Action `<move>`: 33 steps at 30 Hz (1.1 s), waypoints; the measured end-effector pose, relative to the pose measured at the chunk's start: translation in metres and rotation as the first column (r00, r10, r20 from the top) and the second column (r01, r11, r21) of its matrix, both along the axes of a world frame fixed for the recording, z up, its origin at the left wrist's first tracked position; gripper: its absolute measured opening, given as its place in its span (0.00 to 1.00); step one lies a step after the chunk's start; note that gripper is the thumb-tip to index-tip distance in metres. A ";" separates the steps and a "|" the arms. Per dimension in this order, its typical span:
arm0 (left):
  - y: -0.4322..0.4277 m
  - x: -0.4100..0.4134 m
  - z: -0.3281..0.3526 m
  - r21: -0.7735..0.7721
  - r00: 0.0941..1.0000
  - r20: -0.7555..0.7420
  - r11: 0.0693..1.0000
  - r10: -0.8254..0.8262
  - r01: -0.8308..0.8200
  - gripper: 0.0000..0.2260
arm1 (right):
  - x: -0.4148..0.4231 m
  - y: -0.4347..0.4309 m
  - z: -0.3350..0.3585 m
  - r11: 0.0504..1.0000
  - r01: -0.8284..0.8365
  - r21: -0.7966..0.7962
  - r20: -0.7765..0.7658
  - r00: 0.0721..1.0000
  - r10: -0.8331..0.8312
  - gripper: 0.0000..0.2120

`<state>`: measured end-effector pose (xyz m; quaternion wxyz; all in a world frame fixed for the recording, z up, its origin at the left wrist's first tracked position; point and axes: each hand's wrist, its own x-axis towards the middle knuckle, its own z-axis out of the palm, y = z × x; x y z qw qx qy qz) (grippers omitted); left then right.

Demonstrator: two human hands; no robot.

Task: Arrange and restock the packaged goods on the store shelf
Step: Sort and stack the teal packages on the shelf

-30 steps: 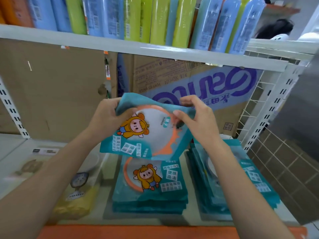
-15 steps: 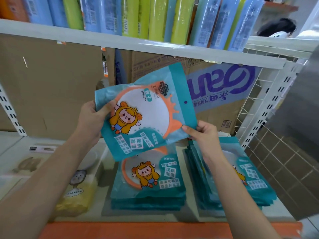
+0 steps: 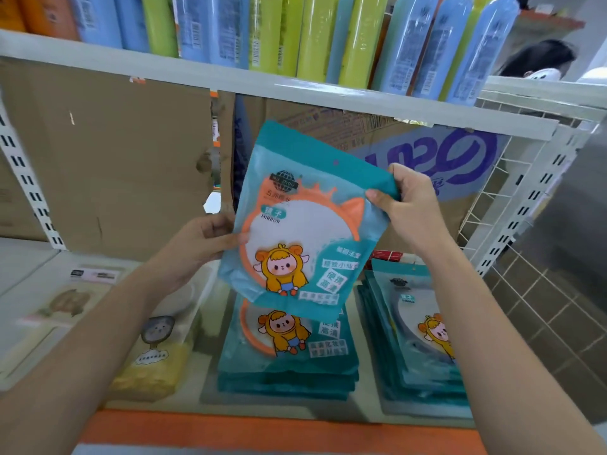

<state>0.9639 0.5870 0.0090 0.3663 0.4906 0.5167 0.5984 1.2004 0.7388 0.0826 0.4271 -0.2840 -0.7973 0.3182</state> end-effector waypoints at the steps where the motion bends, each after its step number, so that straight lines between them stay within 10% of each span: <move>1: 0.000 0.003 0.005 -0.009 0.999 -0.036 1.000 -0.010 0.010 0.27 | -0.001 -0.002 0.002 1.000 -0.011 0.017 0.044 0.999 0.011 0.14; 8: 0.007 0.025 0.009 0.005 0.989 -0.038 0.989 0.145 -0.145 0.06 | -0.008 -0.010 0.000 0.997 -0.031 -0.068 0.032 0.999 0.034 0.11; 15: 0.014 0.022 -0.010 -0.086 0.961 0.177 0.976 0.212 -0.200 0.06 | 0.007 -0.030 -0.051 0.861 -0.074 -0.504 0.095 0.986 0.140 0.18; 25: 0.032 0.024 -0.047 -0.357 0.915 0.280 0.916 0.290 -0.181 0.03 | 0.031 -0.065 -0.127 0.789 0.056 -0.612 0.328 0.925 0.189 0.27; 33: 0.036 0.026 -0.054 -0.374 0.945 -0.048 0.871 0.325 -0.319 0.09 | 0.035 -0.074 -0.141 0.837 0.139 -0.529 0.419 0.901 0.115 0.26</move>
